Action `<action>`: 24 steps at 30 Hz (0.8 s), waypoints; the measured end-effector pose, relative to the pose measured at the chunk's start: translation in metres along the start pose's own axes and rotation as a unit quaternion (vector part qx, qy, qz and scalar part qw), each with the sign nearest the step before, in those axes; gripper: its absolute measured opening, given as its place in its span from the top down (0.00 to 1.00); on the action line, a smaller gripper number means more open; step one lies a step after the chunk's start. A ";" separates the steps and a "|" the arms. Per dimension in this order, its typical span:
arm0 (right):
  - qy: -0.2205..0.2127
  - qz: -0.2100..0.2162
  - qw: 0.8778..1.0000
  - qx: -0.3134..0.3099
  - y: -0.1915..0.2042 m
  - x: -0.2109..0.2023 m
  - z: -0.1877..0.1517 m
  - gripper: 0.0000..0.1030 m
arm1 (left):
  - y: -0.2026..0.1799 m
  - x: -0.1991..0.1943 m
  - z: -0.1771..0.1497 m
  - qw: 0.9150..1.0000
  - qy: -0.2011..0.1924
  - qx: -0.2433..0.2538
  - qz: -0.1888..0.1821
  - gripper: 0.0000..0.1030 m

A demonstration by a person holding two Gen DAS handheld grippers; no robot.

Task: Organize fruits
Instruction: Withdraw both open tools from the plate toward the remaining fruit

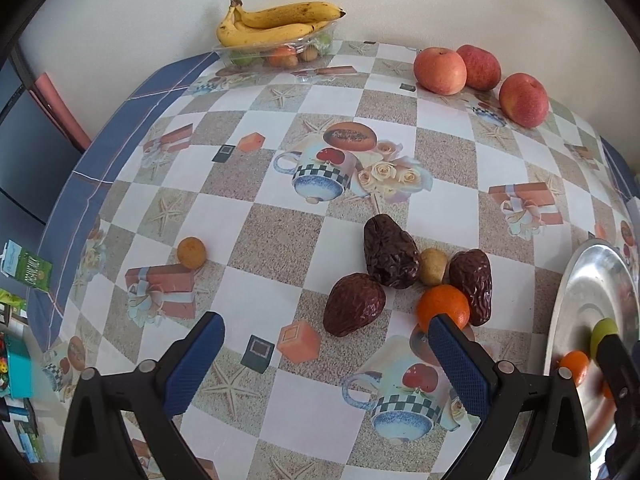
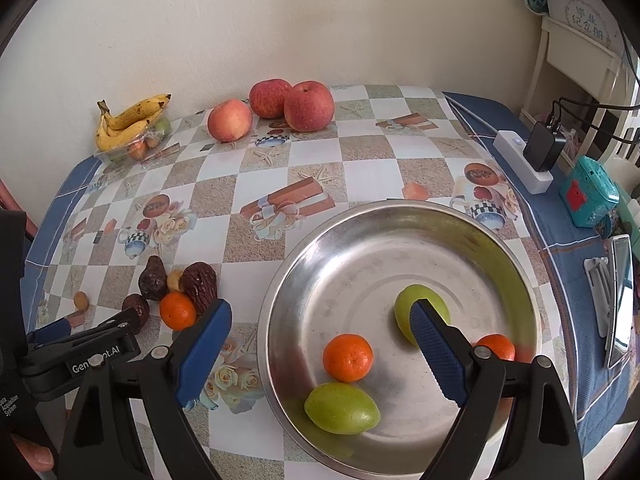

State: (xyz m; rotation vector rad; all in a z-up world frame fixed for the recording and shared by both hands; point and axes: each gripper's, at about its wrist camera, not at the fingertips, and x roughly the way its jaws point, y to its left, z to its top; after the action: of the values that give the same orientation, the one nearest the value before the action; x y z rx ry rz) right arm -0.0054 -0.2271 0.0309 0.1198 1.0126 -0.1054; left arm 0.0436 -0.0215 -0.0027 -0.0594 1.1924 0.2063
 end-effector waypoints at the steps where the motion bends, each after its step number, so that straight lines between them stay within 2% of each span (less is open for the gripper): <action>1: 0.002 0.004 1.000 0.001 0.000 0.001 0.000 0.12 | 0.002 0.001 0.001 1.000 0.001 -0.004 -0.002 0.00; 9: 0.015 0.036 0.999 -0.010 0.012 0.007 0.000 0.12 | 0.036 0.009 0.016 0.998 0.006 -0.056 -0.017 0.00; 16: 0.011 0.065 0.997 -0.046 0.043 0.005 0.001 0.12 | 0.092 0.012 0.026 0.990 -0.006 -0.141 0.002 0.00; 24: 0.001 0.090 0.992 -0.093 0.081 0.001 0.002 0.12 | 0.118 0.018 0.034 0.986 -0.005 -0.169 0.007 0.00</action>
State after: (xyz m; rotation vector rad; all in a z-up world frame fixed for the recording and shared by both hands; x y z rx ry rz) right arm 0.0083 -0.1473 0.0355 0.0394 1.0038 0.1531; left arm 0.0585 0.1013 0.0004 -0.3469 1.1375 0.4189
